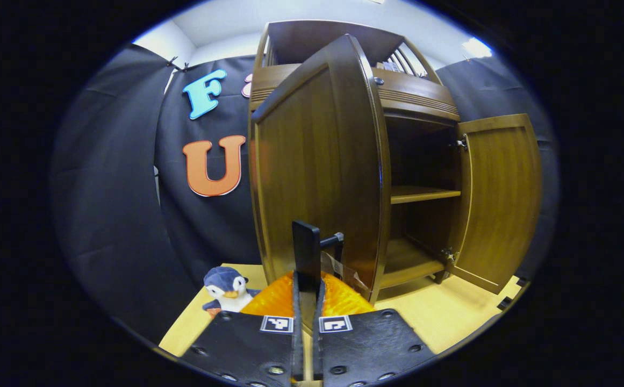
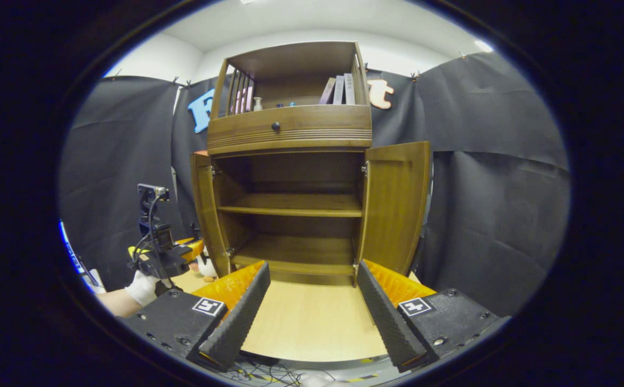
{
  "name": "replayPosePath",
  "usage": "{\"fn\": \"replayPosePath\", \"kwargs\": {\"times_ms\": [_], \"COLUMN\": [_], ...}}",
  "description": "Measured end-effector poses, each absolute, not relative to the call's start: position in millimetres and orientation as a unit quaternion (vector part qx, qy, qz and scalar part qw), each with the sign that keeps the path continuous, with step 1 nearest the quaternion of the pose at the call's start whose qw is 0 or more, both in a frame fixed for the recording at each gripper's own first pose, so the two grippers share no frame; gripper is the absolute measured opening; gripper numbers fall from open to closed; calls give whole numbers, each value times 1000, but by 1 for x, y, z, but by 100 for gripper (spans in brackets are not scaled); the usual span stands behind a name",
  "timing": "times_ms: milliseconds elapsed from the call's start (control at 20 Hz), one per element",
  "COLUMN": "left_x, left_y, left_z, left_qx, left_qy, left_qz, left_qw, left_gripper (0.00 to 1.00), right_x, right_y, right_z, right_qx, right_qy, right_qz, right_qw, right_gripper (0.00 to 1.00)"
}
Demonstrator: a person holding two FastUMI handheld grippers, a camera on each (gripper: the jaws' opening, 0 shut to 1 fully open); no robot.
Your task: Open the right door of the double-door shoe cabinet with the right hand, and open the left door with the left hand.
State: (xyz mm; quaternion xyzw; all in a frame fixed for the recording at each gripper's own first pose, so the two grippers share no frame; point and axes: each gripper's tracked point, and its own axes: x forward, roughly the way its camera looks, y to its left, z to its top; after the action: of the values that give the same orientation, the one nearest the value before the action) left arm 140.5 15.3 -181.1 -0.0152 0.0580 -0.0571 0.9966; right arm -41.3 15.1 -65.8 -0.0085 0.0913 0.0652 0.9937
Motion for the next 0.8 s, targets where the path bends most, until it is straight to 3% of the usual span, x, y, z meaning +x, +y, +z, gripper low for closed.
{"fn": "replayPosePath", "kwargs": {"times_ms": [350, 550, 600, 650, 800], "left_x": [129, 131, 130, 130, 133], "left_y": [93, 113, 115, 116, 128], "left_z": [-185, -185, -185, -185, -187], "left_qx": [-41, -50, -43, -37, -39], "left_qy": [51, 40, 41, 38, 33], "left_qz": [-21, -51, -58, -65, -83], "left_qw": [998, 997, 997, 996, 995], "left_gripper": [0, 0, 7, 0, 0], "right_x": [-37, -32, -32, -32, -30], "right_y": [19, 25, 26, 29, 35], "right_z": [-68, -73, -76, -77, -80], "right_qx": [-3, -2, -2, 0, 0], "right_qy": [95, 101, 103, 105, 110], "right_qz": [75, 81, 82, 85, 91], "right_qw": [993, 992, 991, 991, 990], "right_gripper": [100, 100, 100, 100, 100]}}
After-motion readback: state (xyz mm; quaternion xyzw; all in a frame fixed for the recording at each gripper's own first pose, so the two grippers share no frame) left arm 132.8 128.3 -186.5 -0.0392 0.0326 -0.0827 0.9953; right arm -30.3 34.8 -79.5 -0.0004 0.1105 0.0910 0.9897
